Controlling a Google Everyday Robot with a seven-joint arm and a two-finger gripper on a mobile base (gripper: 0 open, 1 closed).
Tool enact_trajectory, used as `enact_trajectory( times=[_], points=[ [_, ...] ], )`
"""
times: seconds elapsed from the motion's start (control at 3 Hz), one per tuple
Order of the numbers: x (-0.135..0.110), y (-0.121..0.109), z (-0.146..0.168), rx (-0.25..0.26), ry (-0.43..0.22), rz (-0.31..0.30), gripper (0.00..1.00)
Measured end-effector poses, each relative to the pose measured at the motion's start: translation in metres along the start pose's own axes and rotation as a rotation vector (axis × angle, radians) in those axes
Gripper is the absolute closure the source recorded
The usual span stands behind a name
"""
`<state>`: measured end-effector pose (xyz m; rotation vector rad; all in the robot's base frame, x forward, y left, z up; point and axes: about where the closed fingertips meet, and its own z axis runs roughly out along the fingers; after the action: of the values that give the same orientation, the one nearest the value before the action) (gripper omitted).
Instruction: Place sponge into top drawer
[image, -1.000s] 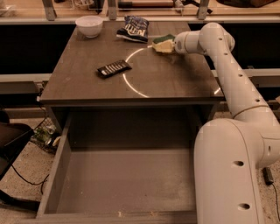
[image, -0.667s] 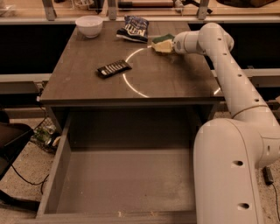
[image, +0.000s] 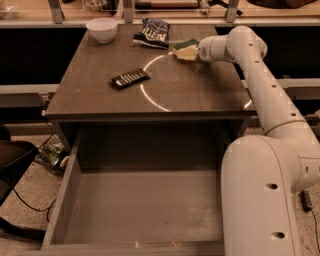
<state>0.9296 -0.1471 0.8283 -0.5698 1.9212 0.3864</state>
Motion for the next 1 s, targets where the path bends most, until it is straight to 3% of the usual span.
enact_trajectory(
  times=[1.0],
  points=[
    [-0.0012,0.0000,-0.0006,0.000,0.000,0.000,1.00]
  ],
)
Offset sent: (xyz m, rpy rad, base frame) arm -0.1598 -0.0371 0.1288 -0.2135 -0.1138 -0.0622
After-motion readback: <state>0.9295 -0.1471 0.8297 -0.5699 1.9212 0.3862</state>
